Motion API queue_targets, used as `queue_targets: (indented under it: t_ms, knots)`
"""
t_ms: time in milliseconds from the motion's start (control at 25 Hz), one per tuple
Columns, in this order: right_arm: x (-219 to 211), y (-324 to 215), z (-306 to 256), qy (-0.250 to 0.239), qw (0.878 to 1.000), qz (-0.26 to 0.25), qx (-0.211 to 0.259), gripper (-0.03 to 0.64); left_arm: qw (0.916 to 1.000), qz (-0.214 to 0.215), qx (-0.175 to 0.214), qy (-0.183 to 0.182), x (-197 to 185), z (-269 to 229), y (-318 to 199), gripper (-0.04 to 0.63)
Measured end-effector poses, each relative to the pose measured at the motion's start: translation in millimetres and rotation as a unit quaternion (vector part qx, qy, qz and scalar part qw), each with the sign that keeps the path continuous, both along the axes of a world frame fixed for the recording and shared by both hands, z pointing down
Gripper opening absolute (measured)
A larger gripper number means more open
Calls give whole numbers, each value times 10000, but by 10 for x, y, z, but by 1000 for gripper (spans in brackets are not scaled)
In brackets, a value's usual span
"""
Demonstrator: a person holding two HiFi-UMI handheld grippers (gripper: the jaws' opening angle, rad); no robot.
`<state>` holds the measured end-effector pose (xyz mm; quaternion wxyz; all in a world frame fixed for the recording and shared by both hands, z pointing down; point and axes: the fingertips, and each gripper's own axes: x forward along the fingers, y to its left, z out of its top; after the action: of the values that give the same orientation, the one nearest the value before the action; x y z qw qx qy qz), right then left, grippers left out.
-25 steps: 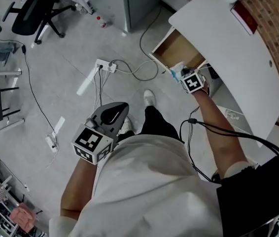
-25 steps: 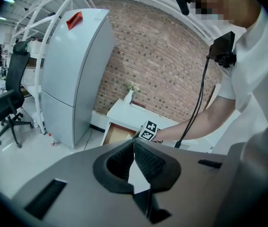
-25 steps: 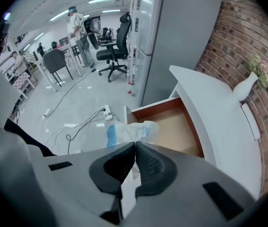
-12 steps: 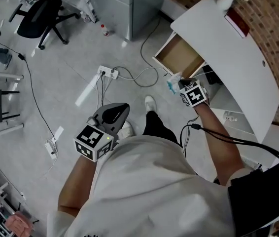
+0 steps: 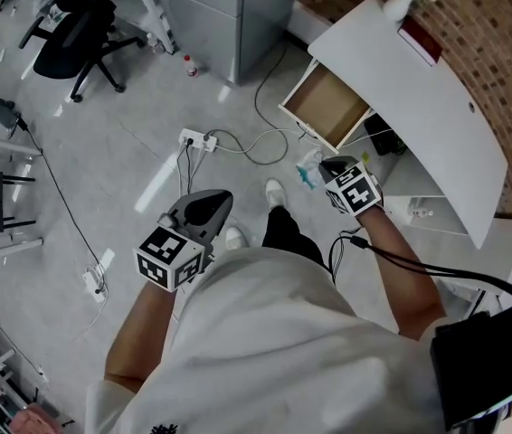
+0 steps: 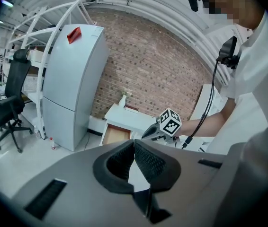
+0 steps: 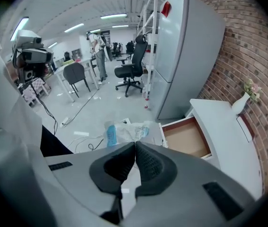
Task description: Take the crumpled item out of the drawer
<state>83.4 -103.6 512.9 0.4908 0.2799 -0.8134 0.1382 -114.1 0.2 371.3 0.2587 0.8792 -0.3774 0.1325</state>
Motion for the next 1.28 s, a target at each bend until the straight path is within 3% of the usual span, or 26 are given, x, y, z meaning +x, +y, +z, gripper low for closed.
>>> queue_targets:
  t_ms: [560,1280]
  knots:
    - [-309,1018,-399,-149,9994,-286,103,32,10000,-37,58,45,-181,72,686,25]
    - [-347,1470,-594,-220,9983,-462,291,31,9998,127,119,36,-57,127,963,25]
